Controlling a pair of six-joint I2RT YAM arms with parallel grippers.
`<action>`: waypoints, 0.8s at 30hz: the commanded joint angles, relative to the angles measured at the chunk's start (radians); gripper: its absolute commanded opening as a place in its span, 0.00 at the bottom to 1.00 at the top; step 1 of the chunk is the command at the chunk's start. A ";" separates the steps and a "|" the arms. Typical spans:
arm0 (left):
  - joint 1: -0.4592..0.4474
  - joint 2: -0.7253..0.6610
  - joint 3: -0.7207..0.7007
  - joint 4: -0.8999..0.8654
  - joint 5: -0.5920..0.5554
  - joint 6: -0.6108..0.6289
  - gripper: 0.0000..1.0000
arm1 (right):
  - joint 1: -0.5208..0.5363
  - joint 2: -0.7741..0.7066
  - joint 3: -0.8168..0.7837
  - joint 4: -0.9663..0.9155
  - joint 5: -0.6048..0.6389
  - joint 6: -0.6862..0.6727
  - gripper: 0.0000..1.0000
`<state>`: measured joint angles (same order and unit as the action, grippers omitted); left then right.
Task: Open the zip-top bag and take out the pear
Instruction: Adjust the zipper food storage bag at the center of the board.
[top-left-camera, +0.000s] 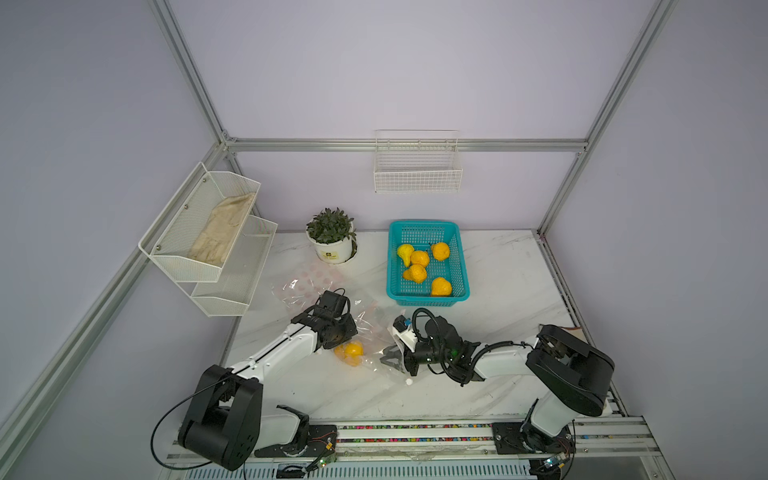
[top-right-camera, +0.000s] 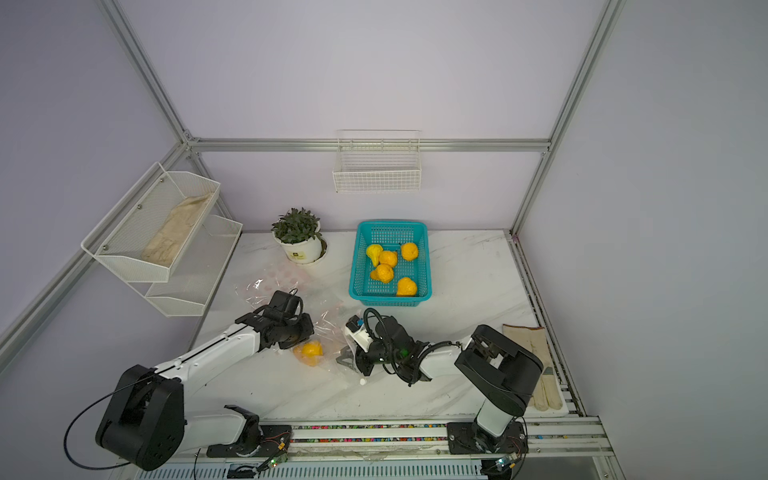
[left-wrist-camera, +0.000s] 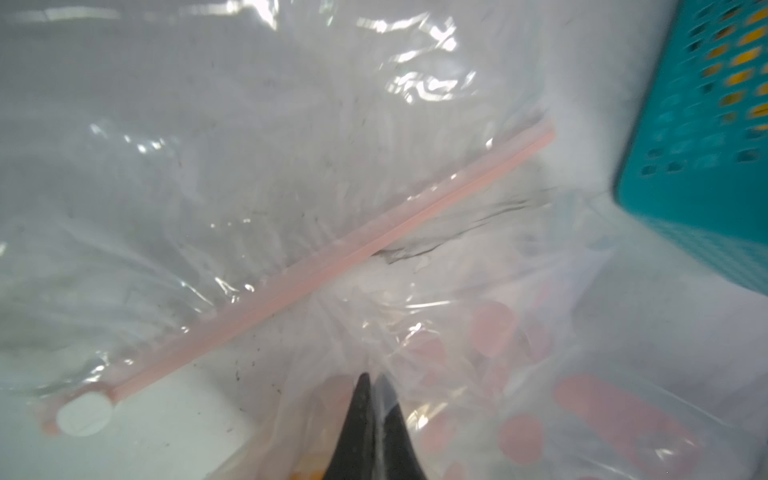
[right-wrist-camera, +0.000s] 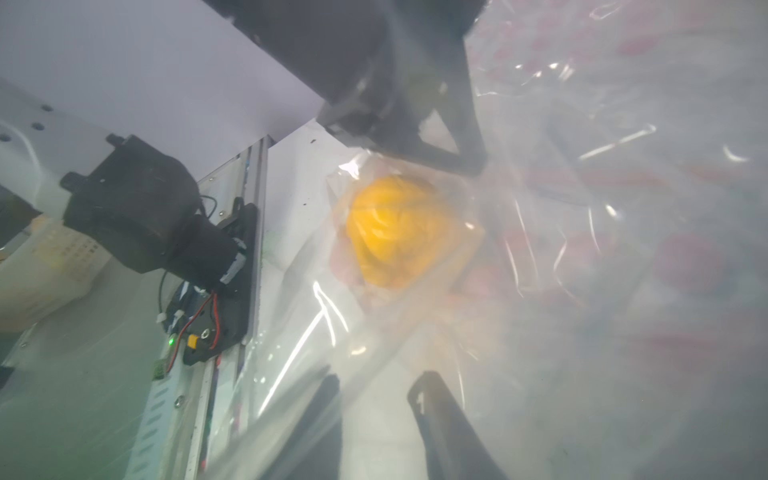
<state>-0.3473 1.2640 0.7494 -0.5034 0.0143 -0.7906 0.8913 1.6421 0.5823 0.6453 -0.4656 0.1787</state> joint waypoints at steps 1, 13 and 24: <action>-0.004 -0.096 0.123 -0.014 0.002 0.077 0.00 | 0.005 -0.017 -0.025 0.047 0.111 0.002 0.36; -0.020 -0.256 0.192 -0.052 -0.022 0.118 0.00 | 0.006 0.102 0.002 -0.078 0.197 0.078 0.31; -0.019 -0.324 0.153 -0.102 -0.227 0.079 0.00 | 0.007 0.156 0.115 -0.419 0.266 0.101 0.28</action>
<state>-0.3748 0.9920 0.8696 -0.6514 -0.0872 -0.7174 0.8940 1.7607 0.6899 0.4255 -0.2356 0.2722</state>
